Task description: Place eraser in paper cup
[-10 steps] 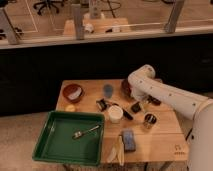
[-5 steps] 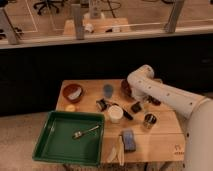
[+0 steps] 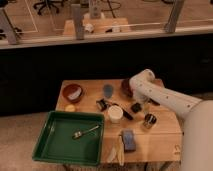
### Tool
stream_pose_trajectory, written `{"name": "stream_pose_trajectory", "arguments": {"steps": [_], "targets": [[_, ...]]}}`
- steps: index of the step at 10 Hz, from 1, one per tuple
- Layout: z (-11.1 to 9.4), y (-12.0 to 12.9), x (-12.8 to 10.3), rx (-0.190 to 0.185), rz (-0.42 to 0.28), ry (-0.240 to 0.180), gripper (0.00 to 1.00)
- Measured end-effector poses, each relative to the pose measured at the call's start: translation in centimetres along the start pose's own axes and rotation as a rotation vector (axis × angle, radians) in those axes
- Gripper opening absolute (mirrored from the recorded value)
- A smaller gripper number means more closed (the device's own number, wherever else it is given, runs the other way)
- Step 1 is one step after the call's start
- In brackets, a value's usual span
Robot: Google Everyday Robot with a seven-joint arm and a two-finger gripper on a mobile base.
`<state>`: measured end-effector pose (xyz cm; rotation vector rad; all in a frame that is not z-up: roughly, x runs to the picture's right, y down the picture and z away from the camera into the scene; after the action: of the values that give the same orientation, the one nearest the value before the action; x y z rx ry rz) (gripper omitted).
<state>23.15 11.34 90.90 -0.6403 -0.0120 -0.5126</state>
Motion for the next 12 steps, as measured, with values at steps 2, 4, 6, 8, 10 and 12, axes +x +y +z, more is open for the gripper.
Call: {"name": "stream_pose_trajectory", "arguments": {"steps": [2,4,6,8,10,12], "targets": [[0.3,-0.3,-0.1,0.0,-0.016,0.006,0.43],[0.7,-0.6,-0.3,-0.006,-0.027,0.011,0.23],[0.3,-0.5,-0.7,-0.012,-0.023,0.012,0.06],[-2.8,-0.3,-1.9,0.016,-0.026,-0.027,0.0],[-6.2,0.7,-2.5,0.048,-0.051,-0.1,0.0],[-7.6,0.7,-3.1,0.068,-0.066,-0.129,0.0]]}}
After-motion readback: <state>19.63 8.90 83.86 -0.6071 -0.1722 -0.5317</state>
